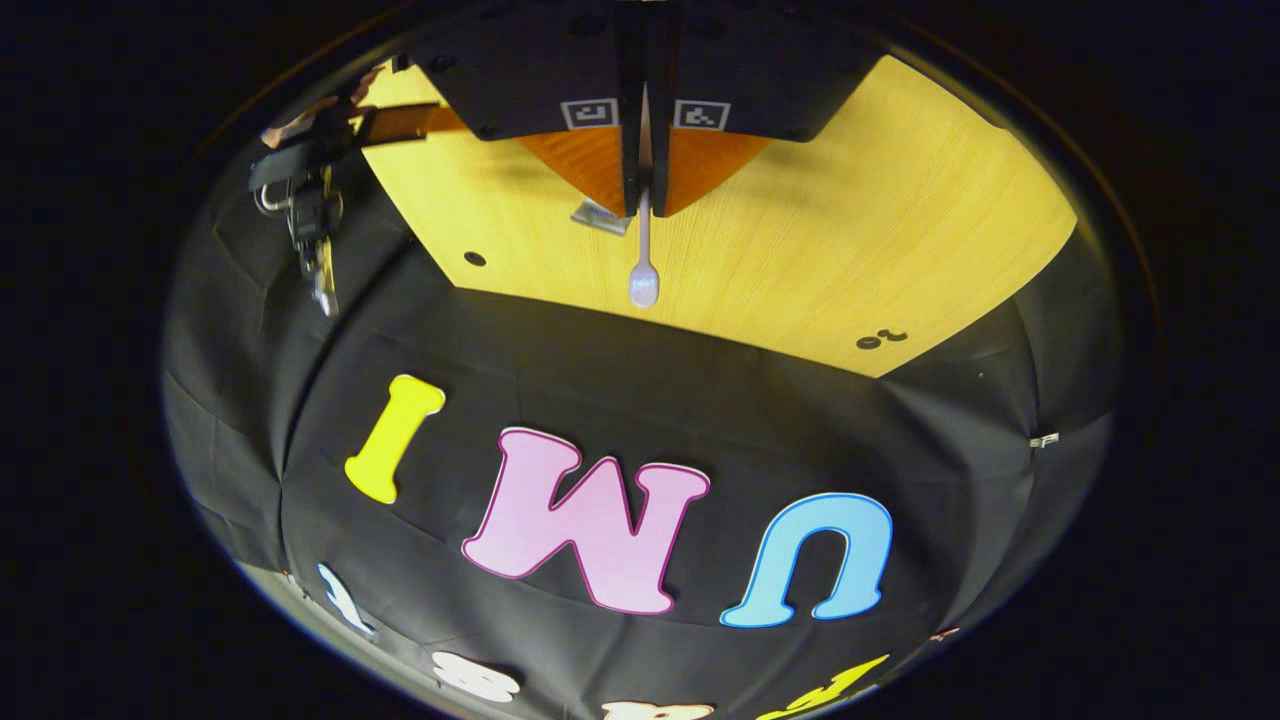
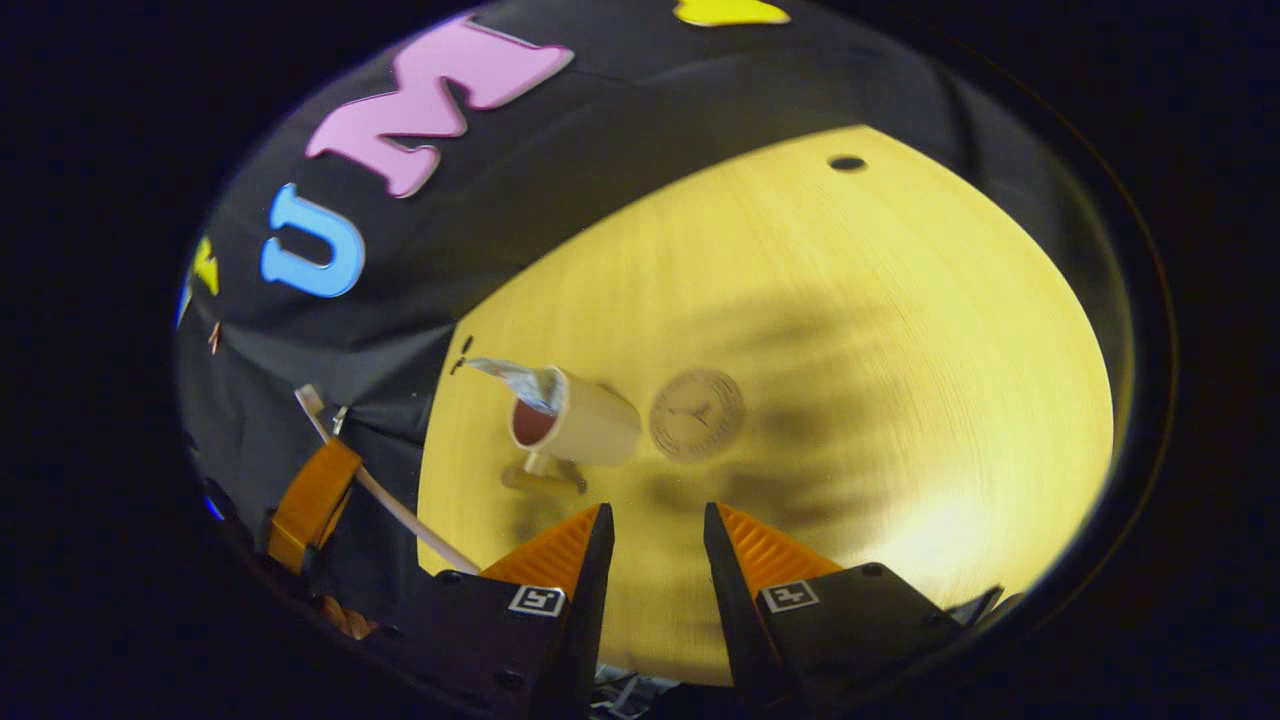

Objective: Put the toothbrush and toothpaste on the desktop into the cup, then pick up the cup and place it on the coaster on the desktop.

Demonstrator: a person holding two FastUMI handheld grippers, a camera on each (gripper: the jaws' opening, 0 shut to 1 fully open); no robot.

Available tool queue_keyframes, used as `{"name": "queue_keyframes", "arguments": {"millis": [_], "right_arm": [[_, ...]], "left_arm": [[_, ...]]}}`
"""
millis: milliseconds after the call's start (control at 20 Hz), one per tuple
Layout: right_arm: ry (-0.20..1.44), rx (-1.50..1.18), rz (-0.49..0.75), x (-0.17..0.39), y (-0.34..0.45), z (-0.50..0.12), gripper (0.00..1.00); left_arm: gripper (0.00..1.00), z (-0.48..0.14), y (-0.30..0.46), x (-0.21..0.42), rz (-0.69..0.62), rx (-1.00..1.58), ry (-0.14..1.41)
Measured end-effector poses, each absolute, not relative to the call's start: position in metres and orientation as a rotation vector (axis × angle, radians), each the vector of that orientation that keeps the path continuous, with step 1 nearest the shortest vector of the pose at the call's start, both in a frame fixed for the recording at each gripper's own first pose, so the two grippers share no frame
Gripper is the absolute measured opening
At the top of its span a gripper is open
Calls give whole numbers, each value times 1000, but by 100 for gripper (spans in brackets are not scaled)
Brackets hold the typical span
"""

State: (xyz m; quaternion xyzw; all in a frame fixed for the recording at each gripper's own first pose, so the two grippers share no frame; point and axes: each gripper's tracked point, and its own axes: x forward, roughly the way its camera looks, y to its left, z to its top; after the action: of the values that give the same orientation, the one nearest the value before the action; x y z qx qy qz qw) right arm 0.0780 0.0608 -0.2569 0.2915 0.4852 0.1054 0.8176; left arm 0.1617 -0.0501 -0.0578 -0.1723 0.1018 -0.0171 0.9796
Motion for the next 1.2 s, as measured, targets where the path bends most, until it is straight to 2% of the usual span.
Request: {"name": "queue_keyframes", "arguments": {"millis": [50, 100, 200, 550, 1200], "right_arm": [[1044, 625, 213, 70, 54, -261, 43], [1037, 603, 228, 68, 53, -262, 64], [1044, 462, 296, 49, 42, -269, 96], [1111, 381, 307, 16, 28, -284, 97], [1119, 465, 249, 17, 3, -289, 96]], "left_arm": [[6, -55, -48, 171, -32, -362, 185], [6, -54, -47, 179, -29, -380, 167], [6, -52, -42, 202, -15, -403, 131], [6, -62, -41, 253, 24, -432, 98], [7, -117, -60, 289, 7, -390, 154]]}}
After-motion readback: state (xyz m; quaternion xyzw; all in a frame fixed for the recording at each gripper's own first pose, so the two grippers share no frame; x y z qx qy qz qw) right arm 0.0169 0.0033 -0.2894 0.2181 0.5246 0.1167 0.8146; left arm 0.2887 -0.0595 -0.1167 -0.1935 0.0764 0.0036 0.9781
